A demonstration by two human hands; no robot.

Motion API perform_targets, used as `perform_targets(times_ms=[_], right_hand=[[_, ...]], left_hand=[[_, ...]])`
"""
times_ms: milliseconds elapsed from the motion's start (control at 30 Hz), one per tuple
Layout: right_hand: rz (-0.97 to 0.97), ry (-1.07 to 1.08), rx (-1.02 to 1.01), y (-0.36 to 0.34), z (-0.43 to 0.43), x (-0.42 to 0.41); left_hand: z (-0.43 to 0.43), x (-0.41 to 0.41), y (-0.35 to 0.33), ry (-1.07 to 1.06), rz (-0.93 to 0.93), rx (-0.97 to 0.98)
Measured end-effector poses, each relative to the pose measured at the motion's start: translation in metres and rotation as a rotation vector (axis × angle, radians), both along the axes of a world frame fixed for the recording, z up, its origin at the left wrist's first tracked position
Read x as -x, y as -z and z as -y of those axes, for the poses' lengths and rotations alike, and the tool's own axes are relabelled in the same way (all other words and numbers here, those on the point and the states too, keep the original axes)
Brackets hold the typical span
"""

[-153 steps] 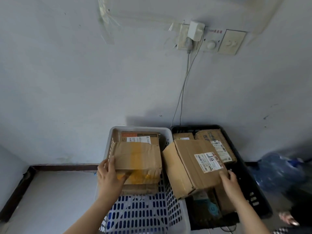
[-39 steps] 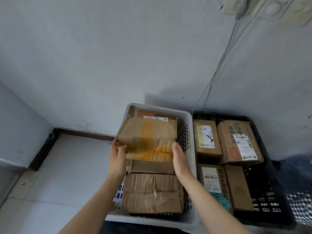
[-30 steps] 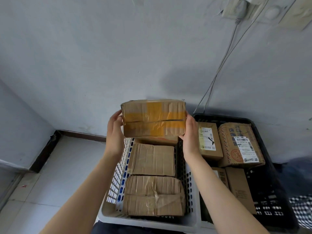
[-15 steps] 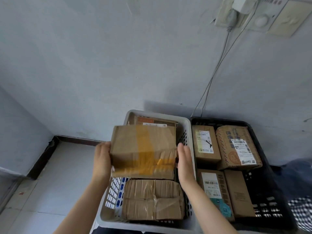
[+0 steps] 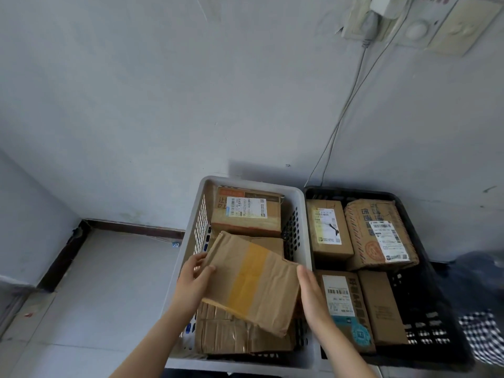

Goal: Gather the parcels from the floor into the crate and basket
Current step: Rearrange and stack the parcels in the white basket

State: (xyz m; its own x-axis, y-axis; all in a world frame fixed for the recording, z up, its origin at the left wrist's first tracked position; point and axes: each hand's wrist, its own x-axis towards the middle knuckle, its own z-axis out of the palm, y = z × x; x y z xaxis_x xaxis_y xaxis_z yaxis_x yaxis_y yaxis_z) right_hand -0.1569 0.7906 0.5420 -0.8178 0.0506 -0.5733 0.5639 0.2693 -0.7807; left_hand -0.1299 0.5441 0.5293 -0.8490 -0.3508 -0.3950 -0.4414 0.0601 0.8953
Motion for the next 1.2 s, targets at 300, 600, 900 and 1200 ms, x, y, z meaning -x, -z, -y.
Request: perform_targets(times_ms=[300,600,900,1200], right_hand=[[0.192,0.169,0.178,0.016,-0.001,0.007],[0.398,0.226,0.156,0.039,0.021,0.023],[0.370,0.382,0.334,0.047,0.027,0.028],[0.084,0.261,0.445,0.022,0.026,0.025]], left_hand=[[0.020,-0.007,0.035,-0.404,0.260,-0.576],[0.025,0.012,0.044,-0.218,0.354,-0.597],[0.020,0.023,0.043,-0.364,0.243,-0.714],[0.003,0.009,0.020,-0.259,0.159,-0.522]])
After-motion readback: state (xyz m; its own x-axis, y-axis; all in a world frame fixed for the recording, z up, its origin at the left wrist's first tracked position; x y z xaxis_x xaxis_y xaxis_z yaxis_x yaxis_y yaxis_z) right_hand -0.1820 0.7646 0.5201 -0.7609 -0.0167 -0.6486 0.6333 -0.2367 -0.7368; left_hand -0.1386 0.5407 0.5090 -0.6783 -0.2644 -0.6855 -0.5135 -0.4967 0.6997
